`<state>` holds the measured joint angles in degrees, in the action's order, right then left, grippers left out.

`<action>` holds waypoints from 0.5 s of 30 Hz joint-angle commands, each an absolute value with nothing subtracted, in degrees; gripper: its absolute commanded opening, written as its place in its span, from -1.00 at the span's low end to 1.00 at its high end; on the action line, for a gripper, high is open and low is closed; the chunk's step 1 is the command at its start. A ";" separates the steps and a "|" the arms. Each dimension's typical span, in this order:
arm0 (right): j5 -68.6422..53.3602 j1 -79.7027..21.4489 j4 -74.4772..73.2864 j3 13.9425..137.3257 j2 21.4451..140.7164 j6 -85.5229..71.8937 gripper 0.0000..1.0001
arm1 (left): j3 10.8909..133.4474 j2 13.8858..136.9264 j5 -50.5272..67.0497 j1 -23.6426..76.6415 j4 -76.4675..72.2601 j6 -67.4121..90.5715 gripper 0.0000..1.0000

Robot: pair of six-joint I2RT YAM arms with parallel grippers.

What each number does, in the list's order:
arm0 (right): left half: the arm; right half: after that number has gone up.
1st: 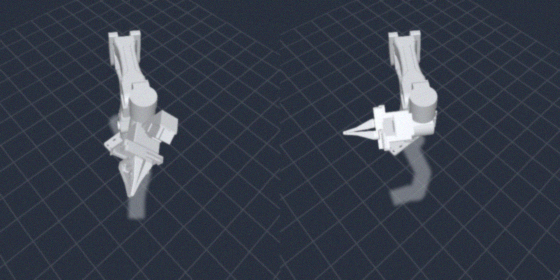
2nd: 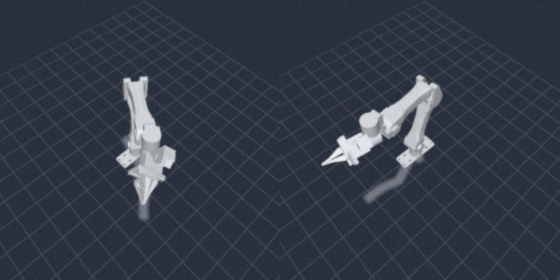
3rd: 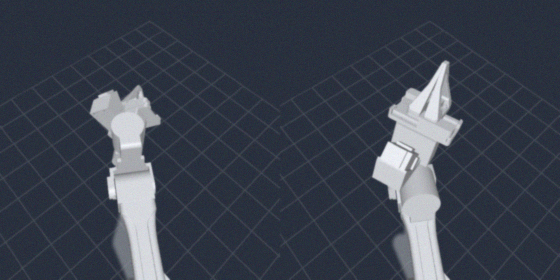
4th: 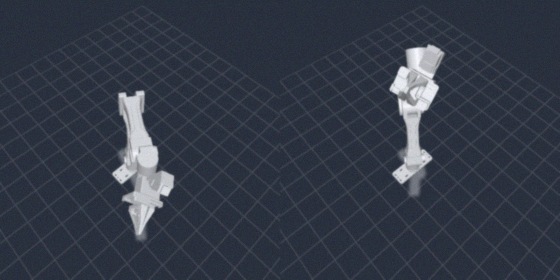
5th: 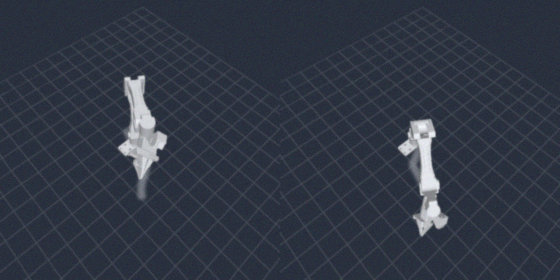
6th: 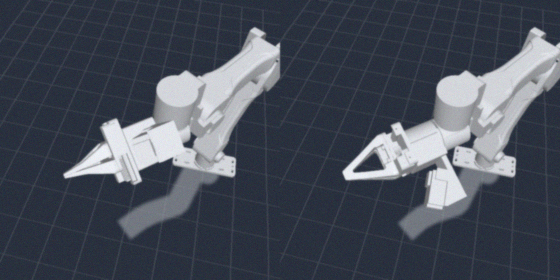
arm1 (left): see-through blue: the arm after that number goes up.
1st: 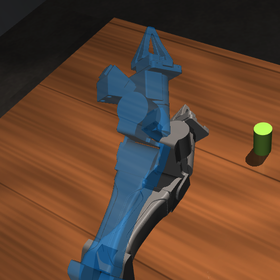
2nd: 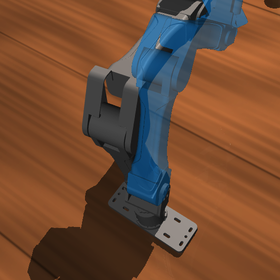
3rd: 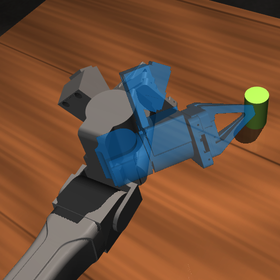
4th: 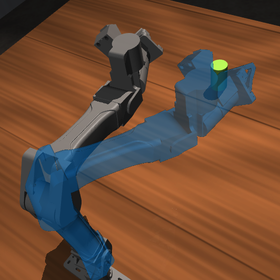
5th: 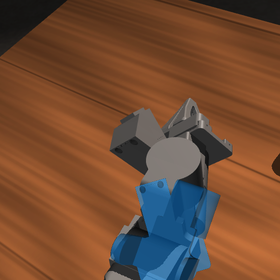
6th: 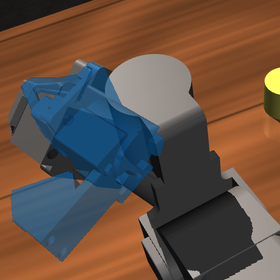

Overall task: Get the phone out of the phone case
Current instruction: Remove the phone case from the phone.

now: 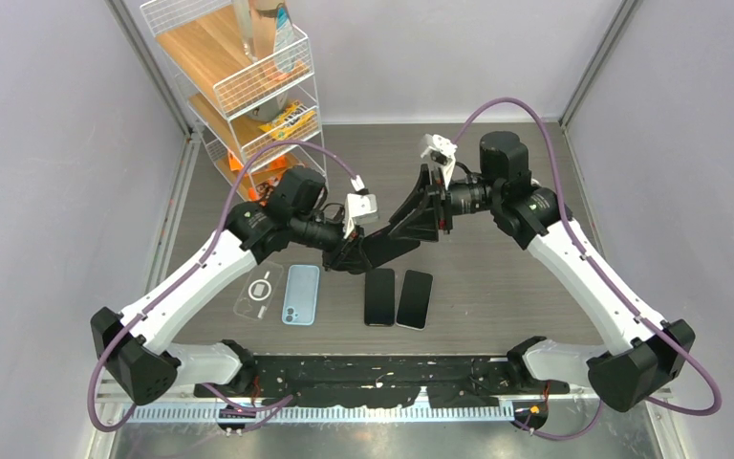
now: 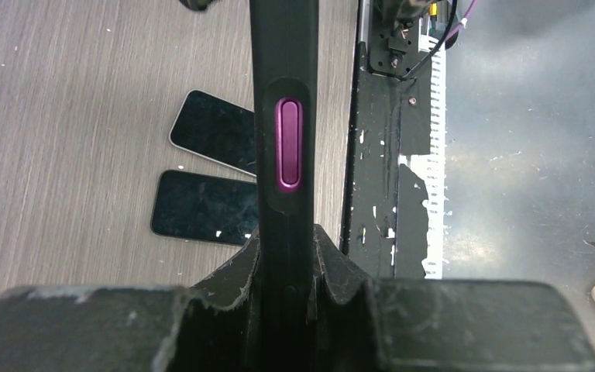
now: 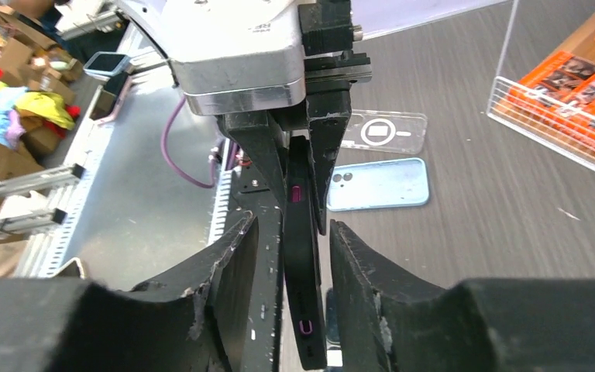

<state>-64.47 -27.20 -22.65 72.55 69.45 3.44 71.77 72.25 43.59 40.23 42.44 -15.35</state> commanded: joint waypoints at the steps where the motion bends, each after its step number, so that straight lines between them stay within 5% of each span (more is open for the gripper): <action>1: -68.22 -27.07 -14.76 70.96 70.77 -3.55 -0.14 | 72.24 69.83 44.11 40.60 39.75 -16.00 -1.00; 5: -69.41 -27.07 -12.50 69.68 71.13 -5.45 -0.37 | 72.34 69.83 44.12 40.78 39.73 -16.04 -1.00; 9: -71.45 -26.92 -8.31 68.16 71.49 -9.39 -0.83 | 71.82 69.51 43.96 41.55 40.02 -18.13 -1.00; 15: -75.21 -26.89 3.00 64.42 72.03 -19.08 -0.89 | 69.25 67.65 36.57 44.35 40.75 -25.20 -1.00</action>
<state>-71.40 -27.14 -7.62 65.95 71.59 -7.99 70.32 70.35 40.77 41.82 42.98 -16.43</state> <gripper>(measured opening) 0.214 0.195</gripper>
